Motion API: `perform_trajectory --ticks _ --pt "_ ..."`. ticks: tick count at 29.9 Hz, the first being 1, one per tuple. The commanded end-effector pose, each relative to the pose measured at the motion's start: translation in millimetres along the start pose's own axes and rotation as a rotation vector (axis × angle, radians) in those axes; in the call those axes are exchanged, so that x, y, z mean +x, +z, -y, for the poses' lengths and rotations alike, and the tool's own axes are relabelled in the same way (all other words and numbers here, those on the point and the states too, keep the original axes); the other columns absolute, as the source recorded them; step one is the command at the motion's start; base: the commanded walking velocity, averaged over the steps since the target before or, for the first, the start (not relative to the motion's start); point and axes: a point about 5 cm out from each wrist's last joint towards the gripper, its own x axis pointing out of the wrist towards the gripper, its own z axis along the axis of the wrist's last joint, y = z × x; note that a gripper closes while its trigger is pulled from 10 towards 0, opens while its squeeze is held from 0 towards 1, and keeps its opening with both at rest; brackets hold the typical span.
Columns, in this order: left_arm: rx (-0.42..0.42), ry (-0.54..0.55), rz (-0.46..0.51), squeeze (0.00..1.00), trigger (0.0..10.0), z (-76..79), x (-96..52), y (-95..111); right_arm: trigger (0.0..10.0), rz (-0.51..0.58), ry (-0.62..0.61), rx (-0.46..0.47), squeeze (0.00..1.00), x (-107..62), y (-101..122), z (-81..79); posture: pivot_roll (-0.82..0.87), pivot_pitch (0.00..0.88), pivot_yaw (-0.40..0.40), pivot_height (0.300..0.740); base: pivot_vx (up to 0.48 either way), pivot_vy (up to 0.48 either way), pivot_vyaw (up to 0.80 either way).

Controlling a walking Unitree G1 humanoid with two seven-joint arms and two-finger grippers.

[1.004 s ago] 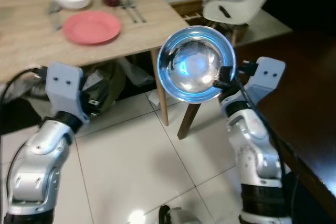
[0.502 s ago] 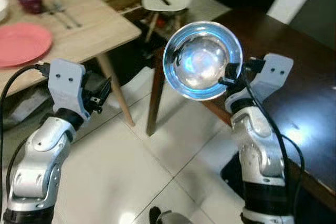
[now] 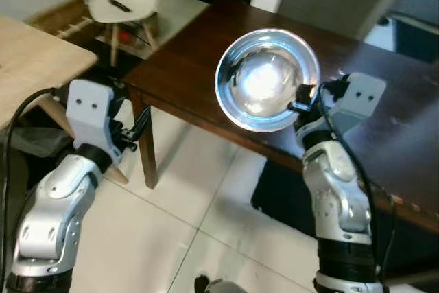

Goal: Setting the table

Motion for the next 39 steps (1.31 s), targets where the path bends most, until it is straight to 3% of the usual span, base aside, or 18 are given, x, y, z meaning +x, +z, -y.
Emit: perform_trajectory --ticks 1,3,6,8,11,18,22,31,39 --pt "0.015 0.000 -0.008 0.00 10.0 3.3 3.6 -5.8 10.0 -0.009 0.017 -0.031 0.00 -0.5 2.0 6.7 -0.05 0.046 -0.039 0.740 0.000 0.000 -0.80" --pt "0.028 0.007 -0.004 0.00 10.0 3.5 4.9 -6.4 10.0 -0.022 0.031 -0.046 0.00 -0.8 1.3 7.5 -0.05 0.046 -0.039 0.740 0.000 0.000 -0.80" --pt "0.130 0.018 0.025 0.00 10.0 8.5 15.6 -6.5 10.0 -0.105 0.115 -0.121 0.00 -7.9 -8.3 10.1 -0.07 0.040 -0.021 0.740 0.000 0.000 -0.80" --pt "0.157 0.012 0.036 0.00 10.0 11.2 20.9 -5.7 10.0 -0.150 0.144 -0.124 0.00 -12.3 -13.6 10.9 -0.08 0.036 -0.007 0.740 0.000 0.000 -0.80" --pt "0.156 -0.009 0.058 0.00 10.0 16.0 33.7 -1.8 10.0 -0.258 0.186 -0.091 0.00 -25.0 -25.3 13.3 -0.10 0.034 0.020 0.740 0.000 0.000 -0.80" --pt "0.131 -0.019 0.081 0.00 10.0 20.6 47.8 2.8 10.0 -0.330 0.182 -0.019 0.00 -36.2 -36.0 15.9 -0.12 0.029 0.024 0.740 0.000 0.000 -0.80" --pt "0.127 -0.004 0.080 0.00 10.0 22.7 48.8 0.3 10.0 -0.317 0.176 -0.021 0.00 -33.7 -39.8 12.8 -0.11 0.028 0.016 0.740 0.000 0.000 -0.20" --pt "0.140 0.084 0.051 0.00 10.0 14.3 47.4 -11.0 10.0 -0.229 0.223 -0.018 0.00 -20.6 -22.7 4.4 -0.09 0.029 -0.006 0.740 0.317 0.000 0.00" --pt "0.161 0.221 0.045 0.00 10.0 -8.3 33.8 -10.7 10.0 -0.200 0.241 0.003 0.00 -10.3 -22.2 -4.2 -0.03 0.027 -0.043 0.740 0.406 0.000 0.00"
